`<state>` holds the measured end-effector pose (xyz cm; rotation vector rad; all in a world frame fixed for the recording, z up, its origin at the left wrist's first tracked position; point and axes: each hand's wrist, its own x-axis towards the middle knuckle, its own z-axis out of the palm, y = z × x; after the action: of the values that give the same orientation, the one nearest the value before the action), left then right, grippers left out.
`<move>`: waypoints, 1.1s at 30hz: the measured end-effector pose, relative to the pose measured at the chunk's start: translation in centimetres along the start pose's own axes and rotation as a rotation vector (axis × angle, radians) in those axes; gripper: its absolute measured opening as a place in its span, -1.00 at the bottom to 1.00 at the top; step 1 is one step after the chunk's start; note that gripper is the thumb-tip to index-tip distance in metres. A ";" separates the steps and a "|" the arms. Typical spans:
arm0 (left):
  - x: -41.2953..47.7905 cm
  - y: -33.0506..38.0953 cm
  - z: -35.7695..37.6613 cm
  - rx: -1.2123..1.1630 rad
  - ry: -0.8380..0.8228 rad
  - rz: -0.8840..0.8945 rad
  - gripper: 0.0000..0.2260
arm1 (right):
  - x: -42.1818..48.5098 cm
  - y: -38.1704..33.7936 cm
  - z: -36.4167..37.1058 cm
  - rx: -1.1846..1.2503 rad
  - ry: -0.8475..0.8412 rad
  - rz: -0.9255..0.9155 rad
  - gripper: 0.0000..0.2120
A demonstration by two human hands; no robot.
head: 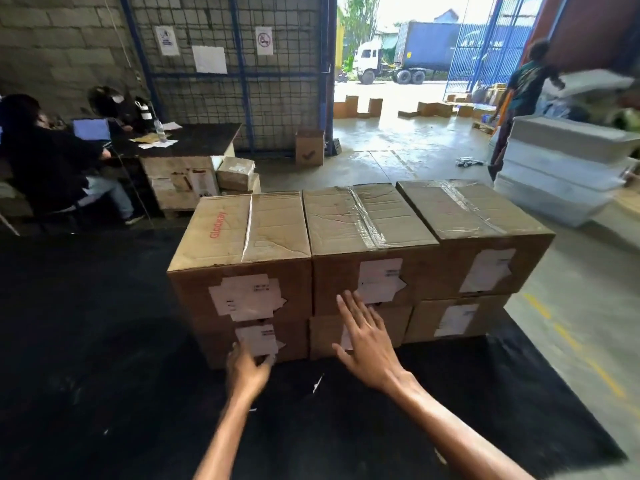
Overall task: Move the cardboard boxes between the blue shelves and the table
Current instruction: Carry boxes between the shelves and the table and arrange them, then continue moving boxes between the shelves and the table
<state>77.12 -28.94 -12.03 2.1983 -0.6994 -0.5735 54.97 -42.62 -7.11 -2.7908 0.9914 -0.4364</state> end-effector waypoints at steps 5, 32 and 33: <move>-8.8 2.1 9.2 0.193 -0.204 0.206 -0.26 | -8.1 6.0 0.5 0.044 -0.174 0.220 -0.18; -5.4 38.4 30.1 0.514 0.301 0.654 -0.05 | 1.0 42.8 -16.7 -0.009 0.361 0.054 0.00; -4.5 39.1 29.8 0.558 0.280 0.644 -0.02 | 2.0 43.4 -17.3 -0.051 0.307 0.070 0.05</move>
<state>44.38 -63.91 0.07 2.2764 -1.4532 0.2895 25.20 -78.04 -0.42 -2.7760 1.1709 -0.8610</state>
